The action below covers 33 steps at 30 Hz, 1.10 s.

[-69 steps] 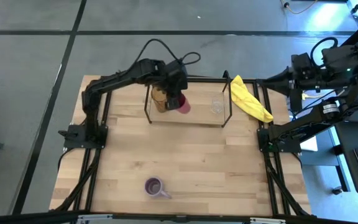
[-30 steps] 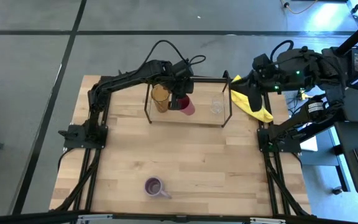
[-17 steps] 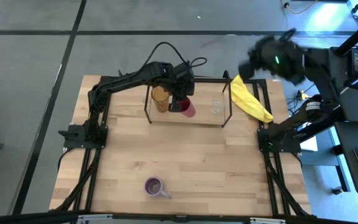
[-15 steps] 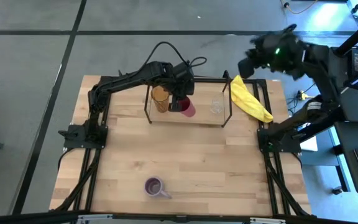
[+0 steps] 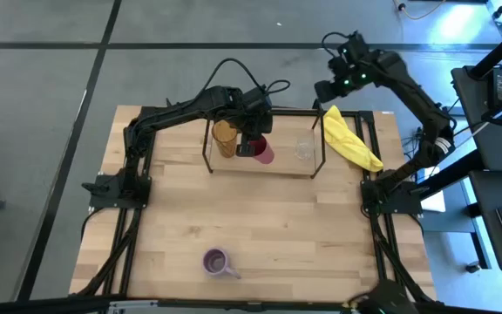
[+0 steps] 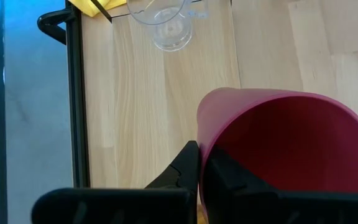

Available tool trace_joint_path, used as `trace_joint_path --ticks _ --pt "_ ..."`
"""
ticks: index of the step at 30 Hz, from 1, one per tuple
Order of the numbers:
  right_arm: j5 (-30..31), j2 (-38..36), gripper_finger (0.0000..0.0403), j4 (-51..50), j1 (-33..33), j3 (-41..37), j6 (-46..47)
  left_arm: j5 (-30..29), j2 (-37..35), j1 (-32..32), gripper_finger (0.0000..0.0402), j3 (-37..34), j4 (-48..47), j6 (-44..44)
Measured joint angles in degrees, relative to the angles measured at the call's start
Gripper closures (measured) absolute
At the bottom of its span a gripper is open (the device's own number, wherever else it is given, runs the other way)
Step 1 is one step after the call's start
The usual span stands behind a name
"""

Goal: Stack small to large cups/mugs on shelf
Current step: Put the pink cup on the shelf

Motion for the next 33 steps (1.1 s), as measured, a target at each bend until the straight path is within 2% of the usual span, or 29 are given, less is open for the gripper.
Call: trace_joint_path --ticks 1,3,8,19,22,27,33 --pt "-5.42 -0.26 0.0329 3.97 -0.30 -2.69 1.63 -0.03 0.00 0.01 0.0400 0.00 0.00 0.00" --pt "-11.20 -0.20 0.0329 10.89 -0.29 -7.18 4.43 -0.57 0.00 0.07 0.0400 0.00 0.00 0.00" --pt "-17.25 1.22 0.0329 19.82 -0.24 -13.37 6.98 -2.98 0.00 0.41 0.0400 0.00 0.04 1.29" --pt "-17.49 2.41 0.0329 21.87 4.83 -17.45 -6.27 -1.82 0.58 2.25 0.0400 0.01 1.11 0.52" --pt "-18.86 4.26 0.0329 25.04 6.44 -17.41 -6.51 0.75 0.55 2.25 0.0400 0.00 2.18 -0.56" --pt "-21.89 8.24 0.0329 32.04 8.03 -17.43 -3.78 0.94 0.55 2.23 0.0400 0.00 2.01 -2.19" --pt "-21.70 10.16 0.0329 32.38 8.18 -17.43 -2.61 -0.11 0.55 2.26 0.0400 0.01 1.55 -2.43"
